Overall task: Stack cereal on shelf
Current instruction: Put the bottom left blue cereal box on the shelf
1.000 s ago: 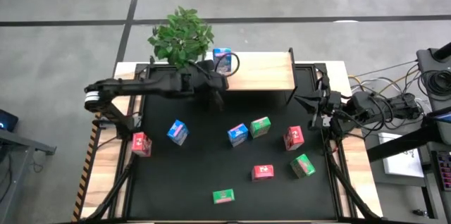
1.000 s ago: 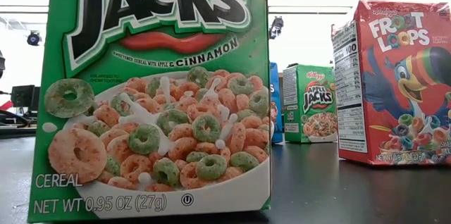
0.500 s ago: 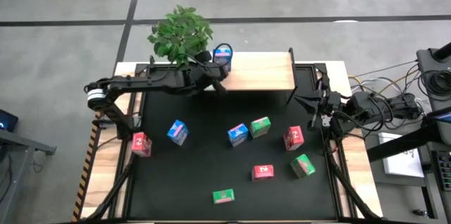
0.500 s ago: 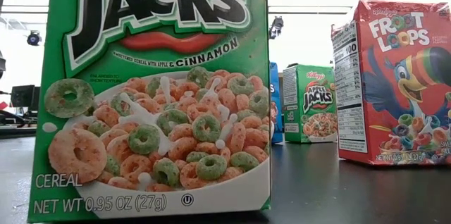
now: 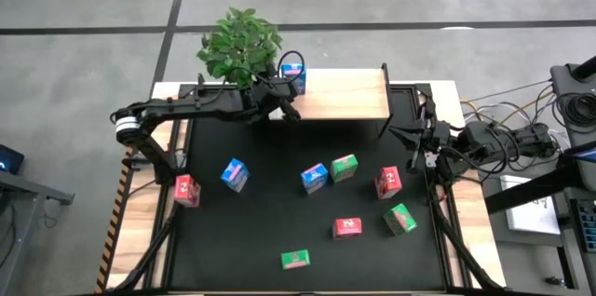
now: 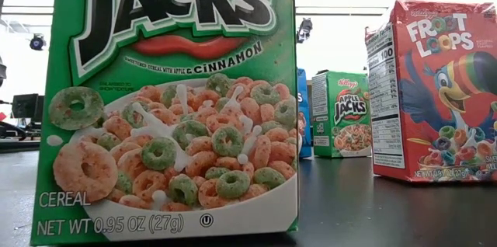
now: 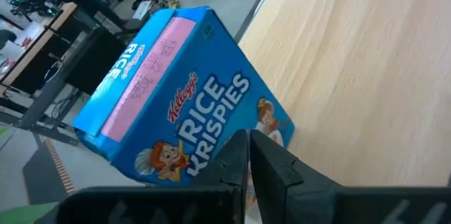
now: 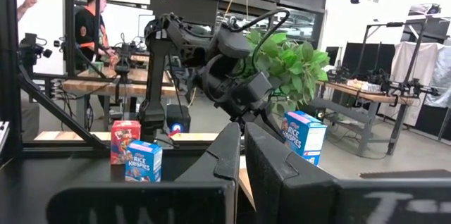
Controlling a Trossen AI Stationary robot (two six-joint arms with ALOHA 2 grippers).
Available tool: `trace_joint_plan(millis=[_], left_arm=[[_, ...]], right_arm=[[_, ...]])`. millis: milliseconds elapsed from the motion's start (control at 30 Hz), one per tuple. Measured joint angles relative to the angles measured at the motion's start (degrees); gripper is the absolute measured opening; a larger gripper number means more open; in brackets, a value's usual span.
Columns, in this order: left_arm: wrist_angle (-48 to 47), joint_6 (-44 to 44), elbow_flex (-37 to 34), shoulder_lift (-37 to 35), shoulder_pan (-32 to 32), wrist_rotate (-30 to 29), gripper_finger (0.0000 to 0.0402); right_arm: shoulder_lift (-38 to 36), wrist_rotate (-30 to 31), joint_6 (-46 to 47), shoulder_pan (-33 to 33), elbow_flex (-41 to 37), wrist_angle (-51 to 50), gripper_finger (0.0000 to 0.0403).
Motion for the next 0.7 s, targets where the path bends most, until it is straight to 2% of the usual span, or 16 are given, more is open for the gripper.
trace_joint_plan(millis=[167,467,600,700], left_arm=[[-0.2,1.4,0.0,-0.6,-2.4,-0.1,0.0],[-2.1,7.5,-0.5,-9.3,-13.5,0.0,0.0],[0.0,8.4,-4.6,-16.6,-18.5,0.7,0.0],[4.6,7.7,-10.7,-22.1,-20.0,5.5,0.0]], right_arm=[[0.2,0.0,1.8,0.0,0.0,-0.3,0.0012],[5.9,0.2,5.6,0.0,0.0,3.7,0.0012],[10.3,2.3,5.8,0.0,1.9,5.1,0.0012],[13.1,3.2,5.0,0.0,5.0,5.2,0.0012]])
